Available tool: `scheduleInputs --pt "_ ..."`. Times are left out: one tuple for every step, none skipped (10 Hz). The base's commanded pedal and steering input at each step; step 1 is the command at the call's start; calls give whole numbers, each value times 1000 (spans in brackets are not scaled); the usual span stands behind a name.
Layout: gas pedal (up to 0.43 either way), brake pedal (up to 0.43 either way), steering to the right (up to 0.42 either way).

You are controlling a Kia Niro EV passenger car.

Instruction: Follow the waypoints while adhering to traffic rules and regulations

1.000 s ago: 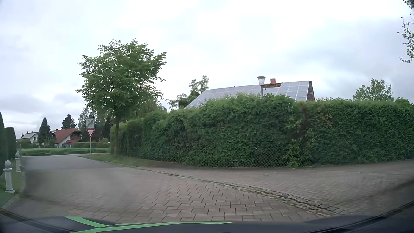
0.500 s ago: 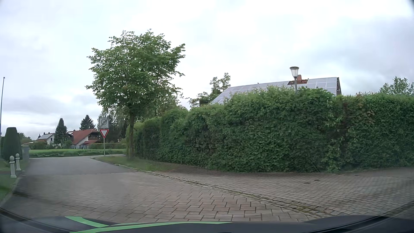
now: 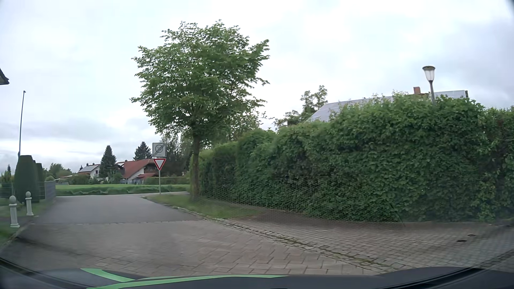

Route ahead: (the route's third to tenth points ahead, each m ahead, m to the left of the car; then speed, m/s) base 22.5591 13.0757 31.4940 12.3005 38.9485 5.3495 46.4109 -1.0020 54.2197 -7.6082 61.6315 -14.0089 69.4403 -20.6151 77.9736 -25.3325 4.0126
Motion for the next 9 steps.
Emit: scheduleInputs --pt "110 0 -293" --pt "110 0 -293" --pt "110 0 -293" --pt "98 0 -295" --pt "98 0 -296" --pt "98 0 -297" --pt "98 0 -296" --pt "98 0 -297" --pt "98 0 -296"
